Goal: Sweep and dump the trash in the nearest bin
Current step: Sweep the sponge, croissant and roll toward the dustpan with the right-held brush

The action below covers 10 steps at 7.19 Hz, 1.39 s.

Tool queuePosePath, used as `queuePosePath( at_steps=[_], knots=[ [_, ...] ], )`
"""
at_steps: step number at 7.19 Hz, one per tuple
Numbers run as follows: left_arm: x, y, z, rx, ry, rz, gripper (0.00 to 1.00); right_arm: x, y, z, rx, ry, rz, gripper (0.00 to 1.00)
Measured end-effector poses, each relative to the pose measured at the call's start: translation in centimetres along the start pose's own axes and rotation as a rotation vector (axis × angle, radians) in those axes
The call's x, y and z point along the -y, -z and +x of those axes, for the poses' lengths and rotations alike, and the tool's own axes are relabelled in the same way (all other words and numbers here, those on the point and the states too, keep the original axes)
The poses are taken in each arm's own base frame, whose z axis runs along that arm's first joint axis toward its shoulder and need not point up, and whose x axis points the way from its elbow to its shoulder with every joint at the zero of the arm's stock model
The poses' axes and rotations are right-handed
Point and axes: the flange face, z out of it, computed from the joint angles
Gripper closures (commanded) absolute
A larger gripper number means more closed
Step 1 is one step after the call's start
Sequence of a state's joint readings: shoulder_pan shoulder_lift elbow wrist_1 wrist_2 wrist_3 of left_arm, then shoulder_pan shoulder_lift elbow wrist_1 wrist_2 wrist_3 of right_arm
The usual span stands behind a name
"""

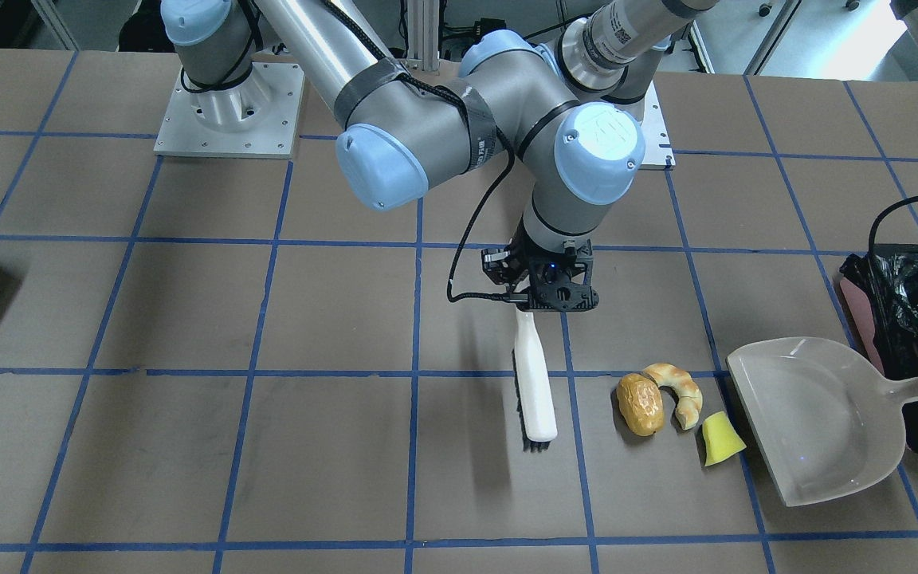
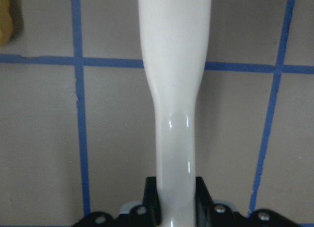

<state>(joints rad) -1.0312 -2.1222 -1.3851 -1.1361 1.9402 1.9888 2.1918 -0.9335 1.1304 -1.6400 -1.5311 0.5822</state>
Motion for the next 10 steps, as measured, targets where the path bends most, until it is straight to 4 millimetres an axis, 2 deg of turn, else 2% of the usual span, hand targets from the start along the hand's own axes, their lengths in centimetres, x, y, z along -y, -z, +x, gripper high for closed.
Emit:
queuePosePath(
  at_steps=[1, 3, 4, 7, 10],
  knots=[
    [0.3, -0.9, -0.4, -0.003, -0.012, -0.006, 1.00, 1.1, -0.1, -1.9, 0.031, -0.018, -0.006, 1.00],
    [0.9, -1.7, -0.8, -0.008, -0.036, -0.013, 1.00, 2.6, -2.6, -6.6, 0.048, -0.051, -0.017, 1.00],
    [1.5, -1.8, -1.0, -0.009, -0.056, -0.013, 1.00, 3.0, -3.6, -8.1, 0.063, -0.067, -0.026, 1.00],
    [2.8, -2.3, -1.5, -0.008, -0.102, -0.013, 1.00, 2.7, -5.0, -10.2, 0.109, -0.080, -0.066, 1.00],
    [3.1, -2.9, -2.0, 0.009, -0.137, -0.021, 1.00, 1.5, -7.6, -12.4, 0.127, -0.073, -0.109, 1.00]
  ],
)
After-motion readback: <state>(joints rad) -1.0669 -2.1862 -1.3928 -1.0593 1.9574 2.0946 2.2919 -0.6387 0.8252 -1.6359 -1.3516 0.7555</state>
